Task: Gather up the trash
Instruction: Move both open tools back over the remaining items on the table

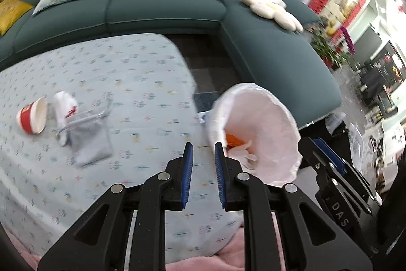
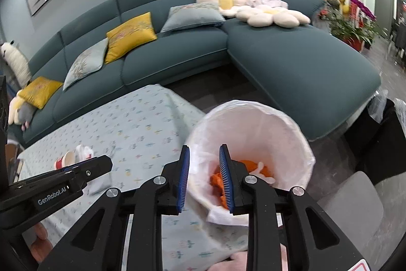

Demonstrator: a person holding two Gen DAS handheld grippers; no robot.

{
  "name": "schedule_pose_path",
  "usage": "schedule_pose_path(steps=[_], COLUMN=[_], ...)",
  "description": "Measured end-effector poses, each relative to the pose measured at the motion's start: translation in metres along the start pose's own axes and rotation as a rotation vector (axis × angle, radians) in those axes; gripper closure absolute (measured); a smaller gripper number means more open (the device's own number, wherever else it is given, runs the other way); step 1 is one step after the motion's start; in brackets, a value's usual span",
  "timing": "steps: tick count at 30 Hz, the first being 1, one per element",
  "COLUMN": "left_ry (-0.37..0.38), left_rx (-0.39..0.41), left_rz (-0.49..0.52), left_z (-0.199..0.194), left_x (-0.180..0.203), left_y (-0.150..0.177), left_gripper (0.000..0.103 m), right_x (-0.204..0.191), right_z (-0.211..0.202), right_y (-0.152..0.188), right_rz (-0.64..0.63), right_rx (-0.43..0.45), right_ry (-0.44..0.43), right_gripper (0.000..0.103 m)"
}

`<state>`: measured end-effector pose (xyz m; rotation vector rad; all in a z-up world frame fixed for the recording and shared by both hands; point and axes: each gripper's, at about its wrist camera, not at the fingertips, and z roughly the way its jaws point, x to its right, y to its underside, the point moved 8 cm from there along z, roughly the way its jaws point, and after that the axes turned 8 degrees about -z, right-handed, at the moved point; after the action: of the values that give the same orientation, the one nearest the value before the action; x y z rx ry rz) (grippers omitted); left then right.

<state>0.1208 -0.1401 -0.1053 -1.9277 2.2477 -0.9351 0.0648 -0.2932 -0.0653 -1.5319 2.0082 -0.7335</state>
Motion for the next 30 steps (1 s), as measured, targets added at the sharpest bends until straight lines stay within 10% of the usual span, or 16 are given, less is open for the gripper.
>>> schedule_pose_path(steps=[16,30], left_ry=[-0.162,-0.224], left_rx=[0.077,0.050], left_rz=[-0.205,-0.340], left_z=[-0.040,-0.033], left_x=[-0.167,-0.266], left_y=[-0.006,0.003], left_gripper=[0.064,0.064], right_x=[-0.140,-0.226], right_z=[0.014,0.070], right_y=[0.019,0.050], right_rz=[-0.168,-0.244], right_rx=[-0.052,-0.179], right_ry=[-0.123,-0.190], right_gripper=[0.046,0.045])
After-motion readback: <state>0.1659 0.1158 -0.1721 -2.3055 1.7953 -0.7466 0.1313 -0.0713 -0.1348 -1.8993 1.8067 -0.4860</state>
